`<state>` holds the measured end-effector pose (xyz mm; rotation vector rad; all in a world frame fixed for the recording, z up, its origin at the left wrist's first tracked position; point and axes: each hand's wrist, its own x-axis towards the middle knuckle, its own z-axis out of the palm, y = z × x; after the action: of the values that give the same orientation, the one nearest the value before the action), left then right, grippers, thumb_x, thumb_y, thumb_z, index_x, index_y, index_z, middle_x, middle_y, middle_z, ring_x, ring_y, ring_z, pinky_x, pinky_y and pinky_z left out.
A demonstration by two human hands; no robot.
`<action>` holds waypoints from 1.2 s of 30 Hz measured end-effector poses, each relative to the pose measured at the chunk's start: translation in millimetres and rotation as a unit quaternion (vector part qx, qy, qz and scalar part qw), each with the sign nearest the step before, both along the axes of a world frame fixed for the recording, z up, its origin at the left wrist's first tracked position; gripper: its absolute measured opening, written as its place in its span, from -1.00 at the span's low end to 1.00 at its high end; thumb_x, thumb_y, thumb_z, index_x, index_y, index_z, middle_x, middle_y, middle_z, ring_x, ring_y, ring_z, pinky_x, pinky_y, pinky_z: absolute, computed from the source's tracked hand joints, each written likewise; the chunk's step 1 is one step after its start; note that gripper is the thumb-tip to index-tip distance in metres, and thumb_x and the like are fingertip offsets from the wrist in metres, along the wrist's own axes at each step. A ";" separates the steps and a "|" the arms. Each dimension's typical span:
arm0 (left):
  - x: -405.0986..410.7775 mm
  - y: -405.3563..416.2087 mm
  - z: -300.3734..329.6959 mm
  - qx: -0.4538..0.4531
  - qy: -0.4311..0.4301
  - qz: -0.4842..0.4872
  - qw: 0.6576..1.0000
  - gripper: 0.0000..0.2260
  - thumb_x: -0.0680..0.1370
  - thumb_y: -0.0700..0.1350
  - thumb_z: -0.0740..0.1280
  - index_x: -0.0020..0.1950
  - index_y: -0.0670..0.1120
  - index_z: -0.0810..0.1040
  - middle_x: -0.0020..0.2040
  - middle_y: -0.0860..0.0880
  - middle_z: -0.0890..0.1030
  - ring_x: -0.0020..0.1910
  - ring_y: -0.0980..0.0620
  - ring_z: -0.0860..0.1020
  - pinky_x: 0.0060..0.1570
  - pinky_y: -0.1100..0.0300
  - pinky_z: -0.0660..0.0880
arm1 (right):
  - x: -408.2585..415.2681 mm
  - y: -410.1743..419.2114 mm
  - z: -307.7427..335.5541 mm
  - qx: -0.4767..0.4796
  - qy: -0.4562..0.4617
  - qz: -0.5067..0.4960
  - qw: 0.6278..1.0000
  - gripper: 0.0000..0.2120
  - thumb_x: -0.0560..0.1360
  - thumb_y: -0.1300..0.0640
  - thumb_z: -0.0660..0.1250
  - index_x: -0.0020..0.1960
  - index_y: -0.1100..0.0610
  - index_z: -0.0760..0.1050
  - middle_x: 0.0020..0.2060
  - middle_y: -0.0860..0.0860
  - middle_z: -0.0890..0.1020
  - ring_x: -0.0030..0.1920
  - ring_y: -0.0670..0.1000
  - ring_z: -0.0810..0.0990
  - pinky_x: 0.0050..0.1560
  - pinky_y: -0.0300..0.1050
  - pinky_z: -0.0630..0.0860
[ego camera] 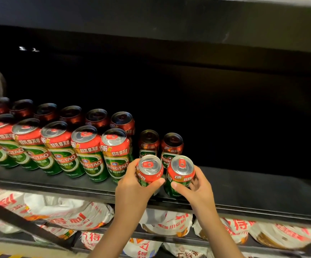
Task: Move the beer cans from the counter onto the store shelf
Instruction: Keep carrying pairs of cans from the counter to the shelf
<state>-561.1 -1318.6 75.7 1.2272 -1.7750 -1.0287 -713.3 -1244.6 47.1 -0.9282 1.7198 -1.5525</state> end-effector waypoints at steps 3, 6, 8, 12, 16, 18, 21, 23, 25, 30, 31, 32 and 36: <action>-4.3 -1.1 -8.3 -0.021 -0.003 0.002 1.000 -0.33 0.29 0.06 0.53 0.34 0.01 0.38 0.10 0.15 0.55 0.08 0.16 0.53 0.05 0.24 0.51 | 2.6 0.6 -4.7 -0.007 0.003 -0.005 1.000 -0.31 0.24 0.02 0.54 0.31 -0.09 0.37 0.20 -0.14 0.55 0.21 -0.17 0.52 0.11 -0.35 0.49; -8.1 -1.1 -11.8 -0.022 0.013 -0.004 1.000 -0.26 0.27 0.19 0.45 0.38 0.00 0.34 0.17 0.13 0.53 0.13 0.17 0.51 0.06 0.27 0.49 | 3.1 1.1 -7.4 -0.014 0.017 -0.004 1.000 -0.24 0.20 -0.11 0.53 0.34 -0.14 0.32 0.24 -0.18 0.51 0.24 -0.20 0.49 0.14 -0.36 0.47; -8.6 -0.9 -15.1 0.000 0.043 -0.018 0.999 -0.21 0.26 0.18 0.44 0.42 -0.02 0.29 0.24 0.11 0.50 0.20 0.18 0.49 0.14 0.27 0.47 | 1.9 1.4 -9.6 -0.017 0.024 0.001 1.000 -0.15 0.16 -0.13 0.54 0.38 -0.12 0.29 0.27 -0.16 0.48 0.25 -0.21 0.47 0.12 -0.38 0.47; -4.9 1.6 -32.6 0.019 0.037 -0.058 0.997 -0.24 0.37 -0.03 0.50 0.47 0.05 0.19 0.33 0.15 0.41 0.30 0.25 0.38 0.25 0.32 0.39 | 1.1 0.4 -12.7 -0.003 0.089 0.011 0.996 -0.12 0.13 -0.13 0.59 0.33 -0.23 0.21 0.25 -0.21 0.35 0.24 -0.29 0.41 0.06 -0.45 0.45; -0.6 2.1 -48.1 0.020 0.022 -0.063 0.998 -0.34 0.42 -0.07 0.46 0.45 0.04 0.23 0.31 0.13 0.46 0.28 0.24 0.41 0.27 0.12 0.43 | 2.0 -2.3 -19.8 0.019 0.124 -0.007 0.992 -0.18 0.21 0.02 0.61 0.26 -0.28 0.18 0.22 -0.21 0.35 0.24 -0.23 0.42 0.02 -0.51 0.44; 0.6 2.0 -48.9 0.026 0.033 -0.060 0.997 -0.37 0.42 -0.07 0.46 0.44 0.03 0.27 0.29 0.14 0.47 0.27 0.23 0.42 0.27 0.10 0.44 | 2.4 -0.9 -22.5 0.023 0.119 -0.013 0.993 -0.21 0.24 0.06 0.60 0.30 -0.21 0.22 0.24 -0.15 0.42 0.23 -0.19 0.46 0.04 -0.47 0.46; 1.5 1.8 -52.7 0.033 0.047 -0.038 0.998 -0.36 0.39 -0.02 0.48 0.41 0.05 0.30 0.27 0.13 0.49 0.25 0.20 0.45 0.24 0.08 0.45 | 2.0 3.8 -24.1 0.025 0.114 -0.011 0.993 -0.21 0.27 0.07 0.58 0.37 -0.13 0.24 0.24 -0.20 0.46 0.23 -0.23 0.46 0.09 -0.41 0.48; 0.2 2.2 -56.1 0.034 0.055 -0.017 0.998 -0.36 0.37 0.00 0.50 0.39 0.06 0.31 0.25 0.12 0.50 0.24 0.18 0.46 0.22 0.09 0.46 | 1.1 6.8 -23.6 0.022 0.107 -0.006 0.994 -0.23 0.31 0.12 0.56 0.37 -0.14 0.23 0.22 -0.26 0.47 0.21 -0.30 0.45 0.06 -0.48 0.44; -1.8 3.1 -57.8 0.032 0.059 0.000 0.998 -0.36 0.36 -0.01 0.51 0.37 0.07 0.32 0.24 0.11 0.51 0.23 0.17 0.47 0.19 0.12 0.48 | 0.9 7.8 -23.2 0.027 0.103 0.000 0.994 -0.24 0.33 0.15 0.54 0.38 -0.13 0.21 0.20 -0.29 0.46 0.20 -0.35 0.43 0.04 -0.53 0.40; -8.3 5.0 -59.2 0.004 0.043 0.036 0.998 -0.30 0.33 0.01 0.53 0.40 0.04 0.31 0.27 0.06 0.49 0.24 0.13 0.46 0.19 0.13 0.47 | 2.0 5.7 -21.2 0.045 0.107 0.012 0.993 -0.30 0.35 0.13 0.52 0.35 -0.12 0.22 0.17 -0.28 0.45 0.15 -0.44 0.40 -0.01 -0.59 0.38; -10.2 5.0 -59.1 -0.012 0.031 0.044 0.998 -0.29 0.32 0.03 0.53 0.40 0.01 0.31 0.28 0.04 0.47 0.26 0.10 0.44 0.19 0.11 0.47 | 2.3 4.9 -20.2 0.042 0.102 0.010 0.994 -0.29 0.33 0.11 0.54 0.34 -0.11 0.24 0.17 -0.26 0.45 0.16 -0.41 0.41 -0.02 -0.58 0.39; -12.1 4.8 -59.4 -0.030 0.016 0.051 0.998 -0.29 0.32 0.05 0.52 0.40 -0.02 0.33 0.27 0.02 0.46 0.27 0.07 0.43 0.19 0.08 0.47 | 2.6 3.9 -19.6 0.037 0.100 0.004 0.994 -0.27 0.30 0.08 0.56 0.34 -0.09 0.25 0.18 -0.24 0.43 0.18 -0.36 0.42 -0.01 -0.56 0.41; -12.1 4.0 -64.0 -0.051 -0.026 0.045 0.997 -0.31 0.37 0.15 0.45 0.40 -0.06 0.32 0.27 0.00 0.43 0.29 0.02 0.39 0.16 0.00 0.48 | 3.1 -0.9 -21.0 0.035 0.114 -0.027 0.993 -0.27 0.24 0.03 0.59 0.29 -0.08 0.28 0.19 -0.13 0.38 0.18 -0.24 0.44 -0.03 -0.49 0.45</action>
<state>-573.2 -1314.6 11.7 1.2694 -1.7725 -0.8513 -710.2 -1245.5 26.1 -1.0639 1.9594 -1.4549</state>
